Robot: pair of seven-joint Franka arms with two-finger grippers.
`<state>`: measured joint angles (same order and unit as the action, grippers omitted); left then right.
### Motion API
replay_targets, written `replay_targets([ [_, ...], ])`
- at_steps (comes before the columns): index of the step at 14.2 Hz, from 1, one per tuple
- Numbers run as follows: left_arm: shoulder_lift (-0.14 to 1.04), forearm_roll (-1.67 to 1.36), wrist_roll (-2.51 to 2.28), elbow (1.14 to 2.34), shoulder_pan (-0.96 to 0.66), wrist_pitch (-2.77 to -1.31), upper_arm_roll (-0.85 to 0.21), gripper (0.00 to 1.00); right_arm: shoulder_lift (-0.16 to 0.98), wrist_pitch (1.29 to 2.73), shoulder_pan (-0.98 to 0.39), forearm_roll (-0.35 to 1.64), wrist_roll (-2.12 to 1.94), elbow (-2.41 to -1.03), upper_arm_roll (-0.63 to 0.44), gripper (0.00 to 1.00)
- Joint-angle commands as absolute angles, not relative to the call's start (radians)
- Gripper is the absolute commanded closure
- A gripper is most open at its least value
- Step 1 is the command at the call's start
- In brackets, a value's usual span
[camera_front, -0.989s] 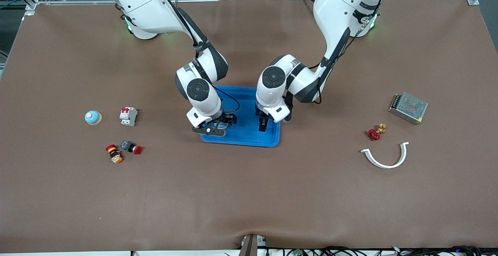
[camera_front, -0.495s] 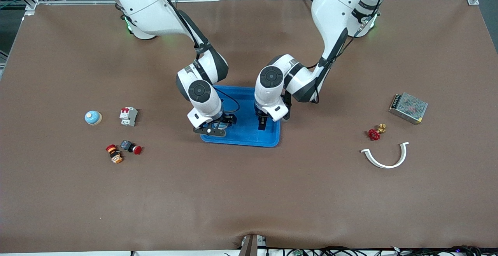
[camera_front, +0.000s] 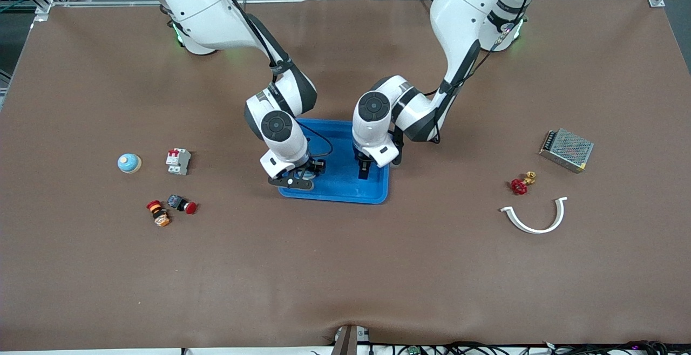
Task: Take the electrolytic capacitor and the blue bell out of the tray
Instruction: 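Grip the second capacitor with the left gripper while the right gripper grips the bell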
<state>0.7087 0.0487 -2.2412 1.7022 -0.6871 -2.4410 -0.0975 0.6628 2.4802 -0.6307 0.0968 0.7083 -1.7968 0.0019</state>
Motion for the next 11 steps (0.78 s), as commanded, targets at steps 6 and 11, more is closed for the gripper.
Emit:
replay_targets([
  [6,0.704,0.094,-2.267,1.698,-0.704,-2.430,-0.089,0.31,0.654,2.438,-0.661,0.090,0.718,-1.778,-0.006,0.61],
  [11,0.703,0.109,-2.256,1.695,-0.704,-2.430,-0.089,1.00,0.505,2.180,-0.654,0.092,0.713,-1.758,-0.005,0.61],
])
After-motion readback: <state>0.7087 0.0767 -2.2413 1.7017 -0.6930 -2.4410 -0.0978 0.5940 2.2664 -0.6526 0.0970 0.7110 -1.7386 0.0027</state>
